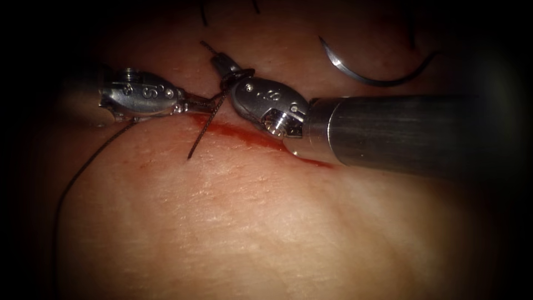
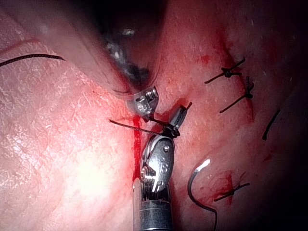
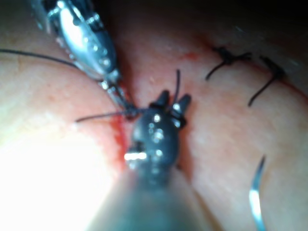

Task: Wound Closure
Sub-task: Grab the end of the thread using the right gripper

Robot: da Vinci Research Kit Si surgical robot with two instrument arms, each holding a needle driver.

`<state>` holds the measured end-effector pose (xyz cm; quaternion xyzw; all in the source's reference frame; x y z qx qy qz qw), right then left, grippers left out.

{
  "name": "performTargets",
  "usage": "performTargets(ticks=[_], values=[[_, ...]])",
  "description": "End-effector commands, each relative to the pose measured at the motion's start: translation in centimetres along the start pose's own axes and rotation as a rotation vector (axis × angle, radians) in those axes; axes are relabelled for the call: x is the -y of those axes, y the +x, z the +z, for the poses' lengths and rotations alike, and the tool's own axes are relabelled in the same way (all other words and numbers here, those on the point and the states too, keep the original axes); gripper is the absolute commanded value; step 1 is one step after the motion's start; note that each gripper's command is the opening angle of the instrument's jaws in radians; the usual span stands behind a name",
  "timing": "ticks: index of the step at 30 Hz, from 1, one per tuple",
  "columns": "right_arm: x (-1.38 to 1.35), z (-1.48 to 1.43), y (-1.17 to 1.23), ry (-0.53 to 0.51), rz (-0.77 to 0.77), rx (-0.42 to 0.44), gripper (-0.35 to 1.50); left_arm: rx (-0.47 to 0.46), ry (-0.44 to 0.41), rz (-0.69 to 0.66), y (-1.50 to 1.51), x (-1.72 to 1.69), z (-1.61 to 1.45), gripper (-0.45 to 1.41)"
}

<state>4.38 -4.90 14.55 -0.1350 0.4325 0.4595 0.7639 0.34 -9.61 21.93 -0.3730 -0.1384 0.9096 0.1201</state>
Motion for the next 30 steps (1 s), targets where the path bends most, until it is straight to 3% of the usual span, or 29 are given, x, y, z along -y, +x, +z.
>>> performTargets(ticks=[1,9,16,30], values=[[0.08,0.02,0.03,0.003,0.01,-0.006,-0.35,-0.001,-0.003,0.0,-0.02,-0.03,0.08,-0.45],[0.25,-0.17,0.07,0.01,0.022,-0.027,-0.35,-0.001,-0.011,-0.015,-0.08,0.1,-0.01,-0.45],[0.53,-0.37,0.06,-0.001,0.023,-0.048,-0.35,0.01,0.004,-0.036,-0.09,0.49,-0.18,-0.45],[0.82,-0.57,-0.06,-0.002,0.012,-0.061,-0.35,0.01,0.013,-0.057,-0.01,1.05,-0.04,-0.45]])
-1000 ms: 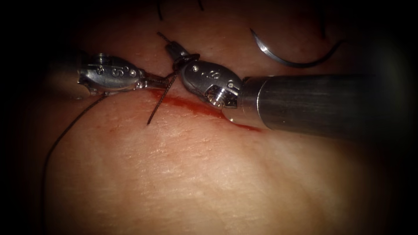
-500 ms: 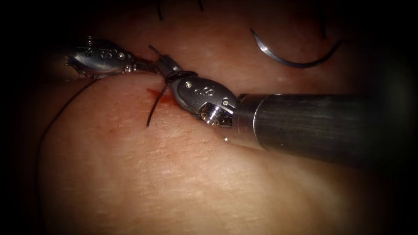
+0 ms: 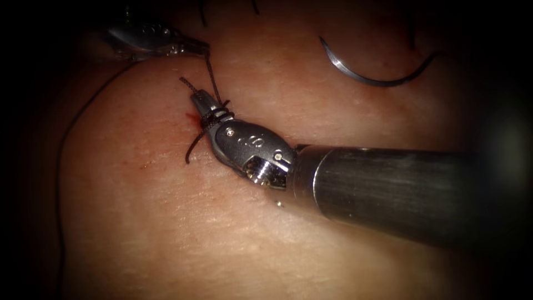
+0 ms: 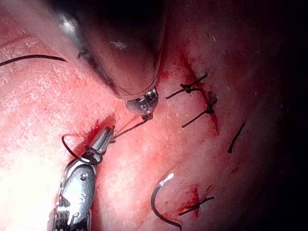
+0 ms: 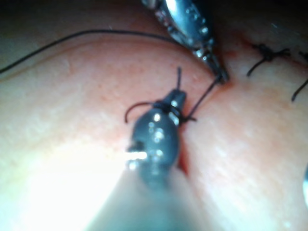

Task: Wound Closure
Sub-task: Grab the end of the thread using the right gripper, then pull the end through and tighten the knot by pulling down with the right gripper and up with the left gripper

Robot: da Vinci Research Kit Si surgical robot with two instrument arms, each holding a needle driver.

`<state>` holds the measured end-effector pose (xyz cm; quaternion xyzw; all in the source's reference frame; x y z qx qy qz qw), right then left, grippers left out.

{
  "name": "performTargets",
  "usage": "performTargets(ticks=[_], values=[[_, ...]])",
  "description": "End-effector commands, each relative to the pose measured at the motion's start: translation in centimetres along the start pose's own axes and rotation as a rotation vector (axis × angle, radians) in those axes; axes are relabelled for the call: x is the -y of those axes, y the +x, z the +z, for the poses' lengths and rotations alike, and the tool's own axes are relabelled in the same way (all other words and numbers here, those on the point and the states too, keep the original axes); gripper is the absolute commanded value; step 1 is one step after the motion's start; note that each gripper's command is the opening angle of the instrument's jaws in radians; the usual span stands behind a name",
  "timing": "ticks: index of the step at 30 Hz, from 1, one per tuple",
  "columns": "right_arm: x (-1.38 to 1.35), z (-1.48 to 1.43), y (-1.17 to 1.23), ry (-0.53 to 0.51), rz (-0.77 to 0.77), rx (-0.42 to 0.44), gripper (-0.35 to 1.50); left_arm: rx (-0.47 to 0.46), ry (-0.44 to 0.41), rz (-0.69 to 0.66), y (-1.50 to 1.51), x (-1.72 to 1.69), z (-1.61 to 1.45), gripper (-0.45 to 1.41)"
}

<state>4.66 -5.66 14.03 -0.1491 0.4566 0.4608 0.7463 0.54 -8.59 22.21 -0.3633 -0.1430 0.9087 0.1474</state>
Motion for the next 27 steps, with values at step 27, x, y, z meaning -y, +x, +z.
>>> performTargets(ticks=[27], values=[[0.79,-0.9,-0.45,0.12,-0.037,0.083,-0.35,-0.012,0.067,-0.076,0.53,1.16,-0.33,-0.45]])
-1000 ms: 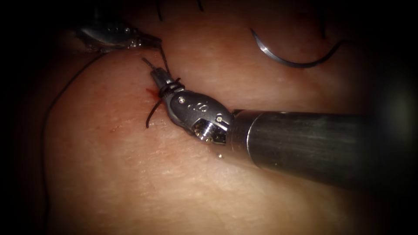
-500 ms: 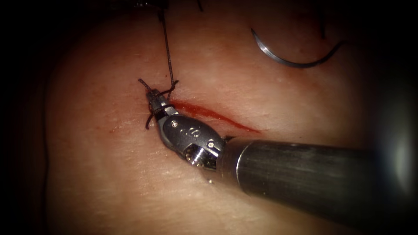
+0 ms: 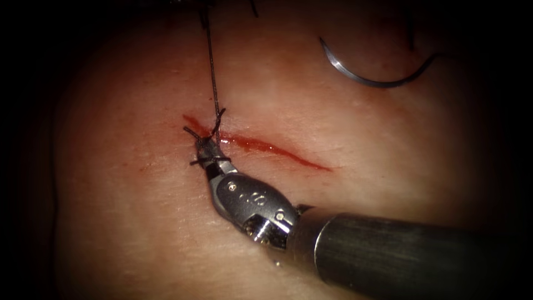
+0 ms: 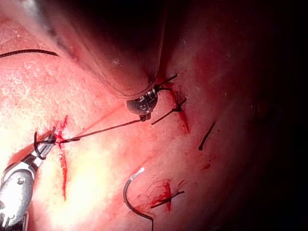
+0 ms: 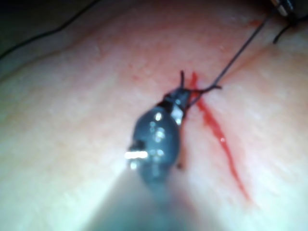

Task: Wound Closure
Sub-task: Pull the end through and tighten the knot by pulling down with the right gripper and up with the left gripper

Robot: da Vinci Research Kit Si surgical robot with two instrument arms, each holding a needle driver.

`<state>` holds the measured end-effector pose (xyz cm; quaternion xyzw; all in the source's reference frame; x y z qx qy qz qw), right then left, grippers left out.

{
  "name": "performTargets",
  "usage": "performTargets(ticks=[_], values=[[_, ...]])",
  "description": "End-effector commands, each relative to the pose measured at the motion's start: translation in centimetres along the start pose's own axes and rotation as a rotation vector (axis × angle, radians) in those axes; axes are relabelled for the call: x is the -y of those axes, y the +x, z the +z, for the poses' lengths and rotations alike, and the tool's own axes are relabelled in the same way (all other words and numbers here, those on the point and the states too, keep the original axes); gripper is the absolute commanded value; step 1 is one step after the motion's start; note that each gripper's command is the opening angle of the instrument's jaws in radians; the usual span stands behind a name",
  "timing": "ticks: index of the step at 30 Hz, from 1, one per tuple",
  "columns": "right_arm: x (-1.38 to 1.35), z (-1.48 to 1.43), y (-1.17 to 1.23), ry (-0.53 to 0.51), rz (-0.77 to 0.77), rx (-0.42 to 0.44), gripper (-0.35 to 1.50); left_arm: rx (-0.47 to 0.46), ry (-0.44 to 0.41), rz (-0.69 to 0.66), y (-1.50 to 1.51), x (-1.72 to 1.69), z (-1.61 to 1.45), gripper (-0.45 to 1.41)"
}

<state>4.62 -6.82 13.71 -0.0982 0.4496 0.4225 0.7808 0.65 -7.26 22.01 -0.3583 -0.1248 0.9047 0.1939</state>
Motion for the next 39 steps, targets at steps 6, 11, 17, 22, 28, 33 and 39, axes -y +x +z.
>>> performTargets(ticks=[6,11,17,22,28,33,39], values=[[0.29,0.09,-0.04,0.004,0.053,0.022,-0.35,0.001,0.001,-0.006,0.03,0.08,0.11,-0.45],[0.35,0.1,-0.04,0.016,0.066,0.059,-0.35,0.001,0.002,-0.008,0.09,0.17,0.11,-0.45],[0.42,-0.01,-0.02,0.03,0.068,0.063,-0.35,0.006,0.008,-0.003,0.16,0.25,0.11,-0.45],[0.5,-0.11,-0.01,0.044,0.076,0.067,-0.35,0.006,0.008,-0.002,0.15,0.27,0.12,-0.45],[0.55,-0.15,0.0,0.033,0.104,0.078,-0.35,0.006,0.008,-0.002,0.16,0.28,0.12,-0.45],[0.6,-0.1,-0.05,-0.095,0.225,0.103,-0.35,0.006,0.008,-0.002,0.16,0.28,0.12,-0.45],[0.65,0.0,-0.09,-0.191,0.227,0.106,-0.35,0.007,0.01,-0.002,0.15,0.27,0.13,-0.45]])
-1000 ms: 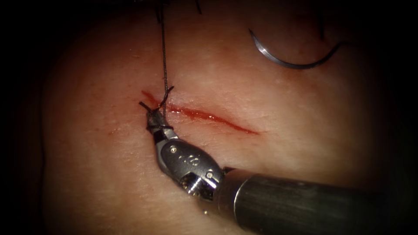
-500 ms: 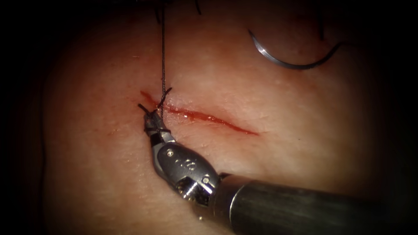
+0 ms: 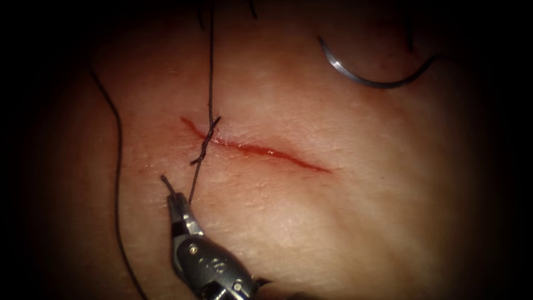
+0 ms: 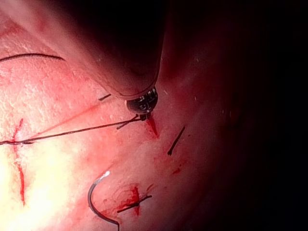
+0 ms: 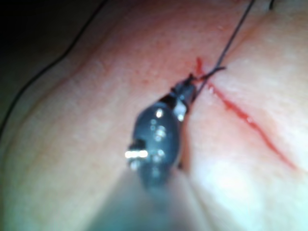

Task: Wound Closure
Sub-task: Pull the end through and tighten the knot by pulling down with the right gripper and up with the left gripper

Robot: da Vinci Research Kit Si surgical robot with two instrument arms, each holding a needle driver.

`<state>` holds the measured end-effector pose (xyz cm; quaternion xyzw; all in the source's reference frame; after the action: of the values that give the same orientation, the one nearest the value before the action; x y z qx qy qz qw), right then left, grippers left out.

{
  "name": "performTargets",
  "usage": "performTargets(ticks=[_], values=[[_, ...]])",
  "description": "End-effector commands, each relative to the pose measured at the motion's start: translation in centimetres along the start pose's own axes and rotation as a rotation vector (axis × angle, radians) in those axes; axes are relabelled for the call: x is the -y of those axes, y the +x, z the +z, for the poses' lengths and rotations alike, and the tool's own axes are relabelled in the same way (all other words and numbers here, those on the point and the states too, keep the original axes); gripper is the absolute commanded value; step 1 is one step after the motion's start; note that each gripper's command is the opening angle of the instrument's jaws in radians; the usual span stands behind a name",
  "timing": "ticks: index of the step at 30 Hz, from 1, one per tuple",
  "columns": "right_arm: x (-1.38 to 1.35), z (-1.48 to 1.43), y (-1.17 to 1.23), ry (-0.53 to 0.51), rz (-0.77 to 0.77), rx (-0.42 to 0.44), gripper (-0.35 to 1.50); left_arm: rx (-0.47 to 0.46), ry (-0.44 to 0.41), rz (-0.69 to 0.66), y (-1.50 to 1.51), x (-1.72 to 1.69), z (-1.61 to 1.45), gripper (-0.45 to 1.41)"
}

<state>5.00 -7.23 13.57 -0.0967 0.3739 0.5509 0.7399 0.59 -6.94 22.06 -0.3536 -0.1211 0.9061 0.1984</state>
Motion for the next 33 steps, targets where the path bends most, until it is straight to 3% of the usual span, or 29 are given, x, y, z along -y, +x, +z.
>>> performTargets(ticks=[1,16,27,33], values=[[0.09,0.07,-0.05,-0.002,0.009,-0.007,-0.35,0.0,-0.001,0.004,-0.01,-0.02,0.08,-0.45],[0.2,-0.03,-0.06,0.01,0.001,-0.02,-0.35,0.0,0.0,0.003,0.0,-0.01,0.09,-0.45],[0.48,-0.08,-0.15,0.098,-0.053,0.012,-0.35,0.024,0.045,0.029,0.08,0.07,0.14,-0.45],[0.49,-0.08,-0.13,0.15,-0.06,0.023,-0.35,0.031,0.059,0.037,0.15,0.11,0.2,-0.45]])
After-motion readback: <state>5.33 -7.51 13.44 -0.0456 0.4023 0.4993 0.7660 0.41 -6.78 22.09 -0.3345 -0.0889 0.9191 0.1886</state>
